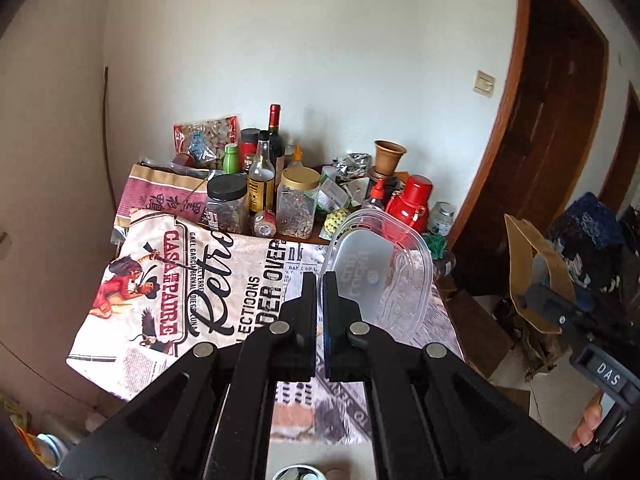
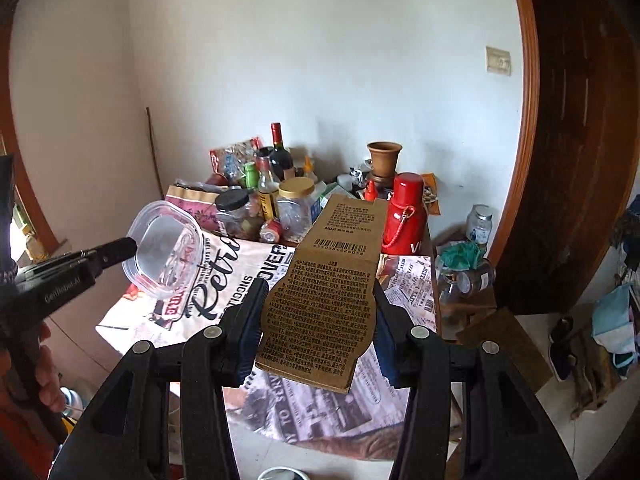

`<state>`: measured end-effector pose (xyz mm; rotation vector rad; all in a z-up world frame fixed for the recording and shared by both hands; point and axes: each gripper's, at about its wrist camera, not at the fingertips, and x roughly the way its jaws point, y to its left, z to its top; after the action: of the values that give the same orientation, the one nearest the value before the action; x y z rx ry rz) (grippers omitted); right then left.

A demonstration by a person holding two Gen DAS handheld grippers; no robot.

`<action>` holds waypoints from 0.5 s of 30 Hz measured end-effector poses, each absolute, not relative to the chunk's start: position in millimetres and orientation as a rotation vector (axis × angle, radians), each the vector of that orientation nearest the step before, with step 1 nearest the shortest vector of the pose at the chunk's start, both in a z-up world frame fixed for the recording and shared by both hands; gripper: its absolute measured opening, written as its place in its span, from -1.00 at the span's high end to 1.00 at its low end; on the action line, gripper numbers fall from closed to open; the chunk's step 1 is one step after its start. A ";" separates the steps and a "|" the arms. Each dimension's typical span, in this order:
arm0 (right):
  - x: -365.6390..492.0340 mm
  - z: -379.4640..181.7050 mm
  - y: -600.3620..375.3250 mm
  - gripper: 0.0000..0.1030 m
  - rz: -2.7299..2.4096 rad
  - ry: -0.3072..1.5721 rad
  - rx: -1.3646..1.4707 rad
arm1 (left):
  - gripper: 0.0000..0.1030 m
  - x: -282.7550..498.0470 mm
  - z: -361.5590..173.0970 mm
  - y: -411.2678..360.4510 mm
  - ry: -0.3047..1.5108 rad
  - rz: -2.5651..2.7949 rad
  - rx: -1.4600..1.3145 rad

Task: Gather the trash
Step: 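Carry the clear container and brown paper label down over the white bin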

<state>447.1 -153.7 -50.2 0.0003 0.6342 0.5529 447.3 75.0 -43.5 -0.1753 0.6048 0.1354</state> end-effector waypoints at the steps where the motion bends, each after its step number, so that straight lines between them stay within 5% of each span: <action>1: 438.8 -48.7 -153.2 0.13 0.547 0.629 0.001 | 0.99 438.6 -42.6 74.2 0.599 0.130 -0.168; 15: 281.4 -69.7 -124.0 0.13 0.450 0.671 0.029 | 0.99 287.9 -64.6 102.9 0.609 0.021 -0.121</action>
<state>281.4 -124.0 -69.7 0.0290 0.6709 0.4497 287.9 102.9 -64.6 -0.1214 0.6088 0.0213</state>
